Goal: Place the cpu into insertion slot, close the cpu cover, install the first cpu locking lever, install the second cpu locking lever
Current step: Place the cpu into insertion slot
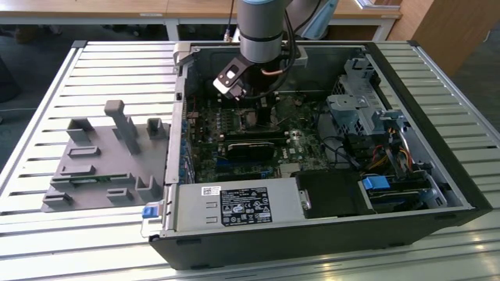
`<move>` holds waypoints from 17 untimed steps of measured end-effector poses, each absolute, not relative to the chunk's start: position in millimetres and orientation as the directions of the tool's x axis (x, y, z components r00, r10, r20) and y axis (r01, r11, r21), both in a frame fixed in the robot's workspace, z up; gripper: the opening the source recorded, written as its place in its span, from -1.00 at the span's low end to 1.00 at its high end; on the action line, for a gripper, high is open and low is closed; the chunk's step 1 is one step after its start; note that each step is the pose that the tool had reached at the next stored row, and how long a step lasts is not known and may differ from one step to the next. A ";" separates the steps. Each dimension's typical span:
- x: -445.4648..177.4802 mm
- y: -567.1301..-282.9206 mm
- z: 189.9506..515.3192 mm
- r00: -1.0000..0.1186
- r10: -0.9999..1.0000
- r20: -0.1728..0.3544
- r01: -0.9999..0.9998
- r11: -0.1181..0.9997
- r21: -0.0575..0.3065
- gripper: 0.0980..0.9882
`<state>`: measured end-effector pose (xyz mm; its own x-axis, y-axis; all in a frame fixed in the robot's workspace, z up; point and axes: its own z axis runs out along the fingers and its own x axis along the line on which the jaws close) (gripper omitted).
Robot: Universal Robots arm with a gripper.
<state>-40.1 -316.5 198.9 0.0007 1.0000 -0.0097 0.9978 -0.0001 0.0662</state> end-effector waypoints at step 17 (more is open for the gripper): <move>-40.1 -306.5 193.1 0.001 1.000 -0.009 0.998 0.000 0.066 0.34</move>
<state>-40.1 -306.5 193.1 0.0007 1.0000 -0.0094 0.9978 -0.0001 0.0661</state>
